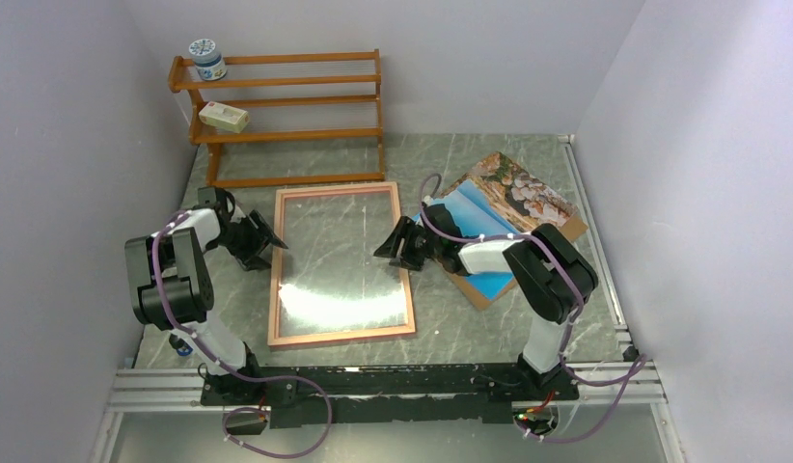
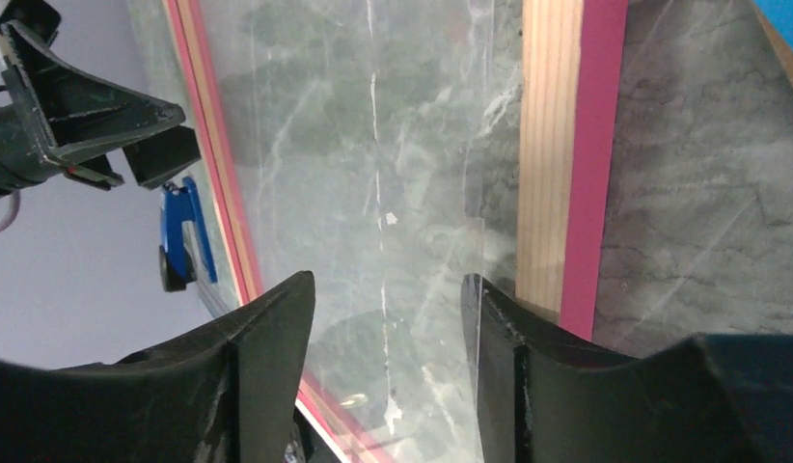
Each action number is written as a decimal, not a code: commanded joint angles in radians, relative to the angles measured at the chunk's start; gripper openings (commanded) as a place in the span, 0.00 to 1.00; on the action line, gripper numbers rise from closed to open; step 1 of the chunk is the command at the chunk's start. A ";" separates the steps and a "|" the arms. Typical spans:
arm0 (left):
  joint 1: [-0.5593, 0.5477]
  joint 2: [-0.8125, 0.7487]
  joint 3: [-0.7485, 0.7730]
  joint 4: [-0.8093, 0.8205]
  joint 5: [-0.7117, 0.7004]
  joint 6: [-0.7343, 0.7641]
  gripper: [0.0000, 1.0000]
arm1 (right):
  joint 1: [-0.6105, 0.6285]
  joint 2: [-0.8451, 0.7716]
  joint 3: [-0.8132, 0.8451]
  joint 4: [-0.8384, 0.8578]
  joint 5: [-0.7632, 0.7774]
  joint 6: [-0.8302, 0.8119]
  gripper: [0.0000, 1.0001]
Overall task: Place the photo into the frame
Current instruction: Place the photo frame item in the photo frame, then pick up the photo at the center of the board.
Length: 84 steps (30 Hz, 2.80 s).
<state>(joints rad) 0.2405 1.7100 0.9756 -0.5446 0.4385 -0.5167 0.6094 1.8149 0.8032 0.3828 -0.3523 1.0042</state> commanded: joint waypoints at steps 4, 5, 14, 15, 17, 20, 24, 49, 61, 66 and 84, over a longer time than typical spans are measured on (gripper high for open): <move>-0.004 -0.047 0.045 -0.062 -0.114 0.021 0.74 | 0.006 -0.077 0.126 -0.300 0.074 -0.057 0.70; -0.003 -0.051 0.047 -0.063 -0.119 0.021 0.75 | 0.005 -0.085 0.136 -0.326 0.075 -0.062 0.71; -0.004 -0.072 0.074 -0.076 -0.122 0.034 0.75 | 0.004 -0.189 0.188 -0.569 0.184 -0.149 0.71; -0.004 -0.076 0.077 -0.080 -0.128 0.034 0.75 | 0.003 -0.198 0.198 -0.596 0.204 -0.163 0.70; -0.004 -0.083 0.084 -0.085 -0.138 0.035 0.75 | 0.002 -0.214 0.215 -0.630 0.227 -0.190 0.69; -0.004 -0.095 0.090 -0.086 -0.132 0.035 0.75 | 0.002 -0.224 0.232 -0.649 0.232 -0.221 0.66; -0.004 -0.113 0.101 -0.089 -0.107 0.047 0.75 | -0.022 -0.243 0.234 -0.660 0.247 -0.224 0.64; -0.523 0.103 0.552 0.013 0.054 0.015 0.79 | -0.713 -0.596 -0.106 -0.852 0.284 -0.170 0.63; -0.728 0.495 0.945 0.055 -0.037 0.093 0.75 | -0.724 -0.486 -0.108 -0.806 0.105 -0.296 0.58; -0.770 0.596 1.033 0.056 -0.029 0.114 0.72 | -0.724 -0.441 -0.113 -0.803 0.093 -0.300 0.56; -0.845 0.743 1.201 -0.267 -0.214 0.034 0.61 | -0.724 -0.375 -0.133 -0.802 0.105 -0.312 0.50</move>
<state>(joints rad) -0.6086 2.4340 2.1262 -0.6987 0.2523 -0.4400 -0.1120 1.4139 0.6739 -0.4229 -0.2756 0.7090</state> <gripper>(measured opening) 0.605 0.503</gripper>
